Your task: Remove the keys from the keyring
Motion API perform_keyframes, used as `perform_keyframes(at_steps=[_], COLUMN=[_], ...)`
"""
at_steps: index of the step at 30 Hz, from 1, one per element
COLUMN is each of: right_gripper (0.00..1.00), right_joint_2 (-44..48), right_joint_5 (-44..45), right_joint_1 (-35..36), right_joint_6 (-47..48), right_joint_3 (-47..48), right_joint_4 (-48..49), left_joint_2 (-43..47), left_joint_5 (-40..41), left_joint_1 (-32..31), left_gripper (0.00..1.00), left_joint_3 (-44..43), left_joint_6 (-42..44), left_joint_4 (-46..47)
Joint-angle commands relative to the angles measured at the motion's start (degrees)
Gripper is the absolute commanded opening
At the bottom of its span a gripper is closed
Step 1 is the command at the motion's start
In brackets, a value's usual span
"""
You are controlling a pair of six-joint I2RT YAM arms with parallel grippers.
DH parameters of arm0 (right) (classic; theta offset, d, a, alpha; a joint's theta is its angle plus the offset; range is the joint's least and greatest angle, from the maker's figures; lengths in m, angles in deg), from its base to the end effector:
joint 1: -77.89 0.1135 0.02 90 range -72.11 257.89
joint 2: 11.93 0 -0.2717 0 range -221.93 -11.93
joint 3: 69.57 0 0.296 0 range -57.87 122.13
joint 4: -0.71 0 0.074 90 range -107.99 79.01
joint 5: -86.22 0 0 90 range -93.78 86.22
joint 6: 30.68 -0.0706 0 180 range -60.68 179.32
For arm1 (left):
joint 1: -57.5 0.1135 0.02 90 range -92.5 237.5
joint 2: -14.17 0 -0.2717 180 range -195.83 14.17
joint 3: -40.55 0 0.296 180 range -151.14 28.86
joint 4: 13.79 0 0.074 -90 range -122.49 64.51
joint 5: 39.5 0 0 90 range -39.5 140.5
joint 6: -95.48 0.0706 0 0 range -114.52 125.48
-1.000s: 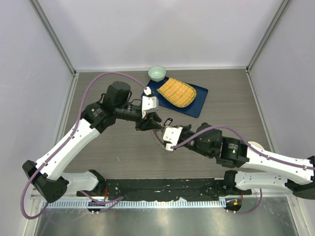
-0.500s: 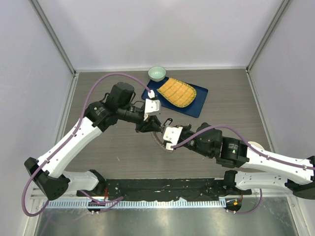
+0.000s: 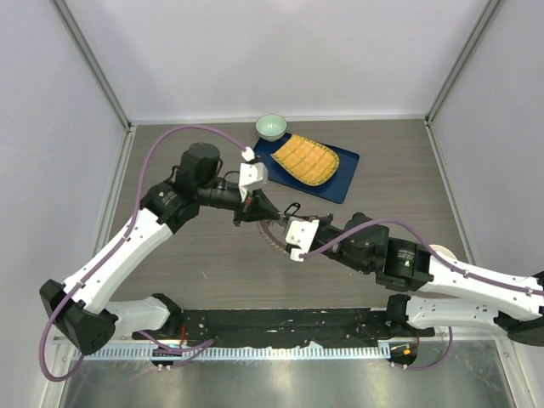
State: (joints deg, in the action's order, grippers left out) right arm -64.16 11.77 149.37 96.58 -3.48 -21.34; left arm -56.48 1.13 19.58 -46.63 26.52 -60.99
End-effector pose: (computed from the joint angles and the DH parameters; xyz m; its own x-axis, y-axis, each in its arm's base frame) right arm 0.1074 0.2609 0.3789 0.4660 -0.4451 -0.7647 -0.6874 0.3620 -0.6297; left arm 0.2171 -0.2370 0.3929 -0.0470 0.3330 -0.9418 0.9986 -0.0075 -0.0525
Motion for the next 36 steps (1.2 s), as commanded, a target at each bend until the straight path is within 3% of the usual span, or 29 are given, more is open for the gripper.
perform_keyframes(at_steps=[1,2,6,7,12,16,22,28,36], right_gripper=[0.01,0.01,0.01,0.01,0.01,0.01,0.01,0.01,0.01], right_joint_2=[2.21,2.13,1.78,1.69,0.55,1.42,2.74,3.45,3.27], right_joint_5=[-1.05,-0.79,-1.4,-2.01,-2.98,-2.98,-1.84,-0.61,2.46], right_joint_1=[-0.03,-0.03,-0.03,0.06,0.06,0.06,0.06,0.06,-0.38], right_joint_6=[2.91,3.87,6.6,7.12,10.2,9.94,8.98,8.89,8.8], right_joint_3=[-0.08,0.27,2.65,3.52,6.51,5.65,1.87,-0.07,0.1], right_joint_4=[5.25,5.16,4.37,4.2,2.27,3.48,8.57,13.33,14.31], left_joint_2=[6.66,6.93,7.55,7.29,6.58,5.26,3.42,-0.88,-0.63], left_joint_5=[-15.28,-16.28,-19.01,-19.28,-19.98,-19.72,-18.4,-13.75,-14.44], left_joint_1=[5.82,6.96,7.15,7.06,7.15,7.15,7.06,7.06,6.97], left_gripper=[0.0,0.0,0.0,0.0,0.0,0.0,0.0,0.0,0.0], left_joint_3=[9.71,11.05,15.88,16.42,19.22,20.81,21.26,20.99,21.69], left_joint_6=[-25.21,-33.35,-48.4,-51.59,-64.32,-75.23,-81.23,-93.0,-94.86], left_joint_4=[39.08,43.98,63.33,70.76,83.9,101.9,110.99,123.38,124.1])
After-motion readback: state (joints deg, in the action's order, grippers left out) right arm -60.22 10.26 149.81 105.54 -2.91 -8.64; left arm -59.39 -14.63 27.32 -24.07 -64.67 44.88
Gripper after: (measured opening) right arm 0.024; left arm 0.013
